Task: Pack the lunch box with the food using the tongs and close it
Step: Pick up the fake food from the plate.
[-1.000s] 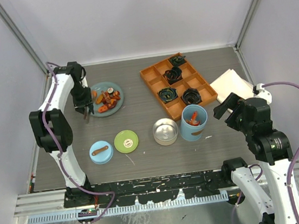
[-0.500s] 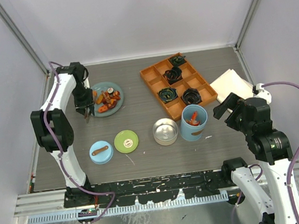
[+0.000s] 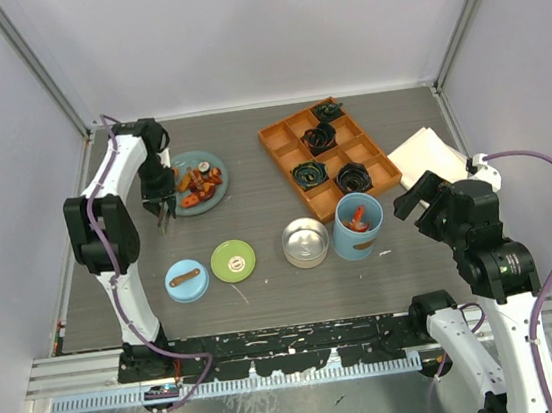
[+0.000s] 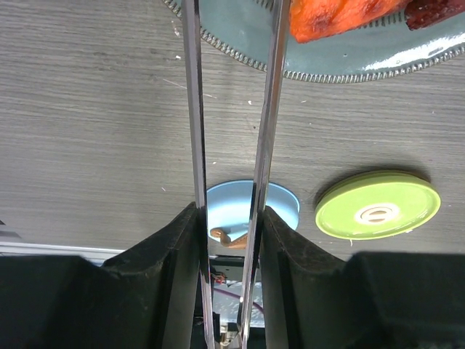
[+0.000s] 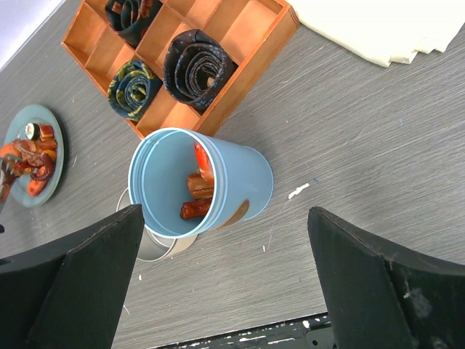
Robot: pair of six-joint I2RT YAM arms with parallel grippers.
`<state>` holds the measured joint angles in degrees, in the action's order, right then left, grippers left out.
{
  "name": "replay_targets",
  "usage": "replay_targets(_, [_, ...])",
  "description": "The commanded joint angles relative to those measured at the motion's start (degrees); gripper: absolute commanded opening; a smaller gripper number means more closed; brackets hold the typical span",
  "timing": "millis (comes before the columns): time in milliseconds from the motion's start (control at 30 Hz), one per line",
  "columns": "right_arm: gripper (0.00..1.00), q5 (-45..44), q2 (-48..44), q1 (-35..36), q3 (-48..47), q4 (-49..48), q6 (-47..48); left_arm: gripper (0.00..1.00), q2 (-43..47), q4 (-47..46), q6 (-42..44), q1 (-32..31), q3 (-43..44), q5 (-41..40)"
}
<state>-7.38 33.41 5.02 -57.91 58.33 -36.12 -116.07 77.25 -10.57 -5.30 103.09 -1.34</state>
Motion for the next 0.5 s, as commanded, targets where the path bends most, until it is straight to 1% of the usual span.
replay_targets(0, [1.00, 0.02, 0.65, -0.18, -0.51, -2.74, 0.83, 0.35, -1.64, 0.45, 1.21, -0.15, 2.71, -0.77])
replay_targets(267, [1.00, -0.03, 0.42, -0.20, -0.45, -2.76, 0.87, 0.15, 0.53, 0.01, 1.41, -0.52, 2.75, 1.32])
replay_targets(467, [1.00, 0.08, 0.11, -0.18, -0.30, -2.69, 0.86, 0.07, 3.81, -0.23, 1.12, -0.51, 3.84, 4.84])
